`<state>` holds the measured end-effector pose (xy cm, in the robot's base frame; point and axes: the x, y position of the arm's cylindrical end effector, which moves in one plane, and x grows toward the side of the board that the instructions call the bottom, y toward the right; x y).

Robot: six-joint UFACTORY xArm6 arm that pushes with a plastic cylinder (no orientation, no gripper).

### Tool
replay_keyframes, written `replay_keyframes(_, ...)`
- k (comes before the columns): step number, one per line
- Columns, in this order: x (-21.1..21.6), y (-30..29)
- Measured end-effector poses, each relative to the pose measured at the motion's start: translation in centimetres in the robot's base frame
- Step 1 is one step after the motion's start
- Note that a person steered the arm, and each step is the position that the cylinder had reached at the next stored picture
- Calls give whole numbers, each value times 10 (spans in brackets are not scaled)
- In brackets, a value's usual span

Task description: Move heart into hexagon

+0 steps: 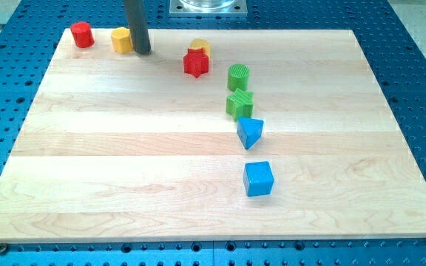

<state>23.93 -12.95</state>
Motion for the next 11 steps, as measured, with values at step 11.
replay_keyframes(11, -11, -2)
